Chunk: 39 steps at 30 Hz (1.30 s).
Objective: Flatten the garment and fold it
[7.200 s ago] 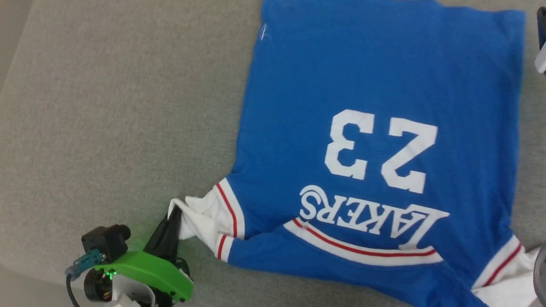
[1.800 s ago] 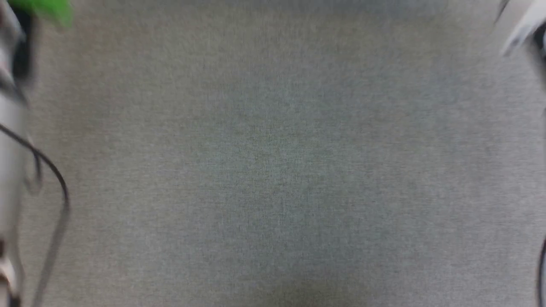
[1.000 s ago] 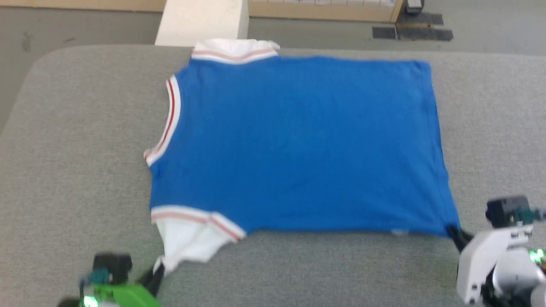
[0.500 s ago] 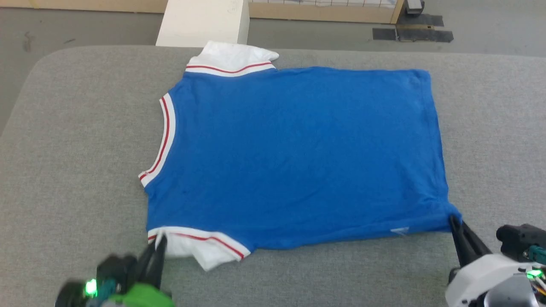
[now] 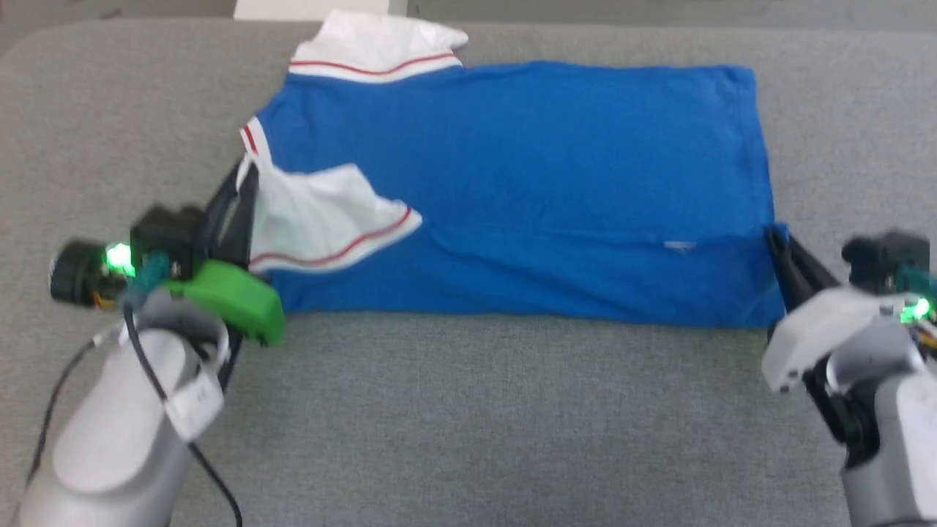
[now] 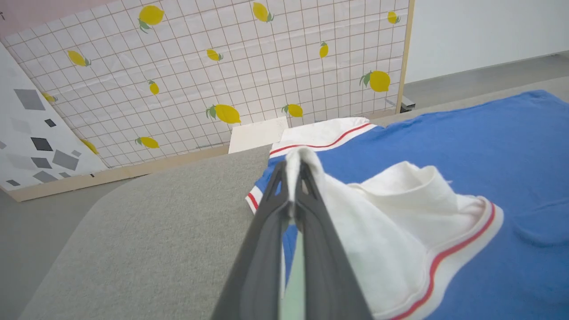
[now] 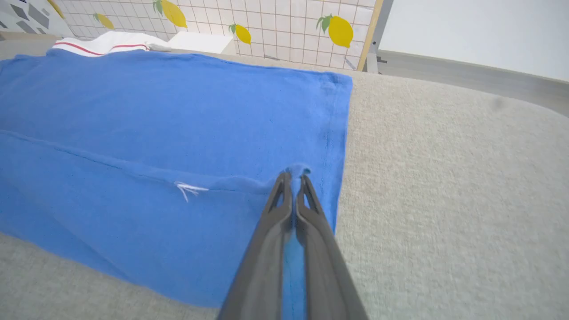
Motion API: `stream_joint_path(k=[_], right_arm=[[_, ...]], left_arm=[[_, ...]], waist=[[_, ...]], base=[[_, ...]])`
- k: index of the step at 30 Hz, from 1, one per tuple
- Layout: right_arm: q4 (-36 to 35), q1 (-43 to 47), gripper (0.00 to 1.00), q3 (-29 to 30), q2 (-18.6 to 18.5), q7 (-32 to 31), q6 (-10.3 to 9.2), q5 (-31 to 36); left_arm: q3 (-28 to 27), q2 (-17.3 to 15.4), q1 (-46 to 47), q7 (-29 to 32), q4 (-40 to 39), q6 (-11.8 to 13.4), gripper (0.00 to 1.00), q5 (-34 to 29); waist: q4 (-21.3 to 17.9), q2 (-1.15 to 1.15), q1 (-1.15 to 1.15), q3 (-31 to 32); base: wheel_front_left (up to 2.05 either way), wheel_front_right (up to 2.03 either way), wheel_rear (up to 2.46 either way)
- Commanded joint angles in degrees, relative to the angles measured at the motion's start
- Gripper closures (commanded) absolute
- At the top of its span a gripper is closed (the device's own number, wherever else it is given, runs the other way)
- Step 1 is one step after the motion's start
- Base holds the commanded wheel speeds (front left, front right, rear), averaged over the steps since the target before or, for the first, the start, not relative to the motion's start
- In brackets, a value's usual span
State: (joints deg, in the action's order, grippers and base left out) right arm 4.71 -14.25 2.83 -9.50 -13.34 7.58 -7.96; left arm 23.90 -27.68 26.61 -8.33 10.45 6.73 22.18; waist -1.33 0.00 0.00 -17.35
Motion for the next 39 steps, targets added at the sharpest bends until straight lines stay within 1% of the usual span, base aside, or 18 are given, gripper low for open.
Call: stream_joint_path(k=[1, 4, 8, 12, 14, 16, 17, 18, 19, 23, 26, 30, 34, 37, 39], right_arm=[[1.2, -2.6, 1.00, -0.4, -0.5, -1.1, -0.09, -0.1], [3.6, -6.7, 1.00, -0.8, -1.0, -3.6, -0.09, -0.6], [7.8, -11.6, 1.00, -0.8, -1.1, -9.0, -0.09, -1.6], [11.8, -15.1, 1.00, -0.5, -0.9, -16.9, -0.09, -3.6], [13.2, -16.3, 1.00, -0.2, -0.8, -21.7, -0.09, -4.7], [13.6, -17.0, 1.00, 0.5, -0.6, -24.8, -0.09, -5.4], [13.4, -17.1, 0.74, 0.7, -0.5, -25.5, -0.09, -5.7], [13.0, -17.0, 0.24, 1.0, -0.3, -25.7, -0.09, -6.0], [12.6, -16.7, 0.00, 1.4, -0.1, -25.5, -0.09, -6.3], [9.9, -13.7, 0.00, 2.8, 1.4, -20.3, -0.09, -7.4], [7.3, -9.3, 0.00, 3.2, 2.6, -12.7, -0.09, -7.7], [4.5, -3.1, 0.00, 2.8, 3.9, -1.9, -0.09, -7.5], [3.2, 1.6, 0.00, 2.6, 5.4, 7.9, -0.09, -7.1], [2.6, 3.6, 0.00, 1.8, 6.0, 14.0, -0.09, -5.9], [2.4, 4.5, 0.00, 1.1, 6.2, 17.2, -0.09, -4.8]], left_arm=[[0.2, -0.1, 2.5, 1.1, 1.2, -0.8, 1.00, -0.4], [0.3, -0.3, 6.2, 3.9, 4.2, -2.4, 1.00, 0.4], [0.4, -0.2, 9.6, 10.1, 8.9, -4.4, 1.00, 2.9], [0.9, 0.0, 11.0, 21.3, 14.2, -7.3, 1.00, 8.0], [0.5, 0.3, 11.1, 27.1, 15.5, -8.0, 1.00, 11.1], [-0.1, 0.5, 10.9, 30.2, 15.6, -7.8, 1.00, 13.2], [-0.4, 0.5, 10.7, 30.7, 15.3, -7.4, 1.00, 13.7], [-0.7, 0.5, 10.5, 30.1, 14.6, -6.7, 0.51, 13.5], [-0.8, 0.2, 10.3, 28.7, 13.8, -6.0, 0.00, 12.7], [-2.3, 0.8, 7.3, 19.0, 10.8, -2.5, 0.00, 10.1], [-3.9, 2.2, 3.0, 9.7, 8.5, 0.8, 0.00, 8.7], [-5.2, 3.6, -4.0, 0.7, 5.3, 4.4, 0.00, 7.3], [-6.4, 4.4, -10.0, -2.4, 3.4, 6.9, 0.00, 8.0], [-7.2, 4.8, -12.7, -1.3, 3.3, 7.9, 0.00, 9.6], [-7.7, 5.0, -13.6, 1.0, 3.6, 8.9, 0.00, 10.8]], waist=[[-0.7, 0.00, 0.00, -3.7], [-1.0, 0.00, 0.00, -6.1], [-1.4, 0.00, 0.00, -8.7], [-1.6, 0.00, 0.00, -9.8], [-1.6, 0.00, 0.00, -9.9], [-1.5, 0.00, 0.00, -9.6], [-1.4, 0.00, 0.00, -9.4], [-1.3, 0.00, 0.00, -8.9], [-1.2, 0.00, 0.00, -8.4], [-0.7, 0.00, 0.00, -5.5], [-0.4, 0.00, 0.00, -2.5], [-0.5, 0.00, 0.00, 0.9], [-1.2, 0.00, 0.00, 2.8], [-1.8, 0.00, 0.00, 3.4], [-2.4, 0.00, 0.00, 3.5]], base=[[0.00, 0.00, 0.00], [0.00, 0.00, 0.00], [0.00, 0.00, 0.00], [0.00, 0.00, 0.00], [0.00, 0.00, 0.00], [0.00, 0.00, 0.00], [0.00, 0.00, 0.00], [0.00, 0.00, 0.00], [0.00, 0.00, 0.00], [0.00, 0.00, 0.00], [0.00, 0.00, 0.00], [0.00, 0.00, 0.00], [0.00, 0.00, 0.00], [0.00, 0.00, 0.00], [0.00, 0.00, 0.00]])
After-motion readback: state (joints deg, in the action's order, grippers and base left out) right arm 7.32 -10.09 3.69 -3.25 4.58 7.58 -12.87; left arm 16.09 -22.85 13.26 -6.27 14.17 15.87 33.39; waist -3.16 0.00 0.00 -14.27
